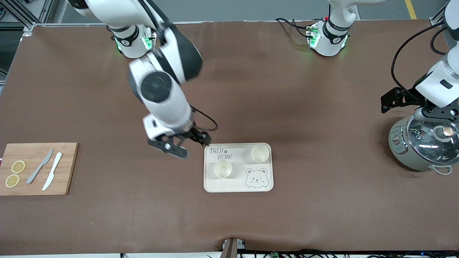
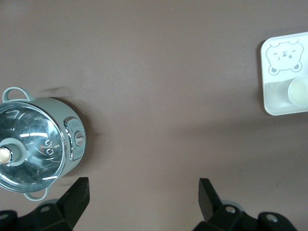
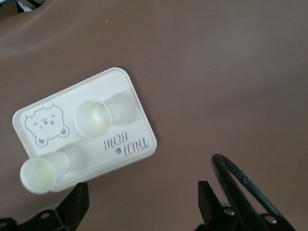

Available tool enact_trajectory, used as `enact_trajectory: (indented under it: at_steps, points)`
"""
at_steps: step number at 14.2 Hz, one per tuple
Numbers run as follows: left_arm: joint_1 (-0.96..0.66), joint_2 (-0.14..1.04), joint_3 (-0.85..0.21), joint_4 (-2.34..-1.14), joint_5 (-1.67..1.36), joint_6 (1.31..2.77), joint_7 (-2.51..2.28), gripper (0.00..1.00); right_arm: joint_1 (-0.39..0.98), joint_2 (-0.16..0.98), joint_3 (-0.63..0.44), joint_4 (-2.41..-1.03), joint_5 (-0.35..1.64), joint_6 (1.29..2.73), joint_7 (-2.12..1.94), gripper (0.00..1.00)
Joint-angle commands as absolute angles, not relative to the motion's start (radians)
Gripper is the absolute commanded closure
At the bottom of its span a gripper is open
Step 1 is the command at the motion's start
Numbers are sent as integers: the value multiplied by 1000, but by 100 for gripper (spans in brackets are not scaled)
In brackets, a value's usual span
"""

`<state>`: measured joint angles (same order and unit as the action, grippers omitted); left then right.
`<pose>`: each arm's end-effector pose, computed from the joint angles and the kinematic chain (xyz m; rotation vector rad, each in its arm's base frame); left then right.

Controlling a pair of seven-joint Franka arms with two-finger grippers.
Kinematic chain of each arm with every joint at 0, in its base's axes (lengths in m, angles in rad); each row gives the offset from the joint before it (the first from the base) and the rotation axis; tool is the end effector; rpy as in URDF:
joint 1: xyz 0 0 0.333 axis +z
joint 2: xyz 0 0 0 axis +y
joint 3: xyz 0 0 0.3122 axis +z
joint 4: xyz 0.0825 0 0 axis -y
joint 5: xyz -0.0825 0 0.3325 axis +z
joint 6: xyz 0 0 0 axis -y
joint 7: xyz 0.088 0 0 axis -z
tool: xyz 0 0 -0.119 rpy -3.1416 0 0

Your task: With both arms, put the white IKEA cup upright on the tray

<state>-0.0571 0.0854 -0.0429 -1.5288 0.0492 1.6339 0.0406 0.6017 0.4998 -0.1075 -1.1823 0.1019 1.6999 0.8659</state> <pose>0.5329 -0.0469 0.5879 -3.0886 0.2213 -0.0327 0.5600 0.3333 0.4965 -3.0372 0.5687 0.0242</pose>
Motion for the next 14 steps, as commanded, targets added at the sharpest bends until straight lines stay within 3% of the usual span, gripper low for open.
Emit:
enact_trajectory:
  at_steps: [1, 4, 6, 11, 14]
  points:
    - [-60, 80, -44, -1526, 71, 1618, 60, 0, 514, 225, -97, -1418, 126, 1616, 709, 0]
    - [-52, 78, -44, -1519, 69, 1623, 61, 0, 399, 16, -100, -1590, 100, 1562, 528, 0]
    - [-49, 77, -43, -1519, 69, 1628, 61, 0, 348, -58, -100, -1664, -22, 1563, 412, 0]
    - [-57, 69, -44, -1517, 69, 1629, 55, 0, 71, -87, -103, -1729, -41, 1632, 76, 0]
    - [-51, 71, -43, -1514, 69, 1634, 60, 0, 41, -83, -104, -1733, -43, 1660, 61, 0]
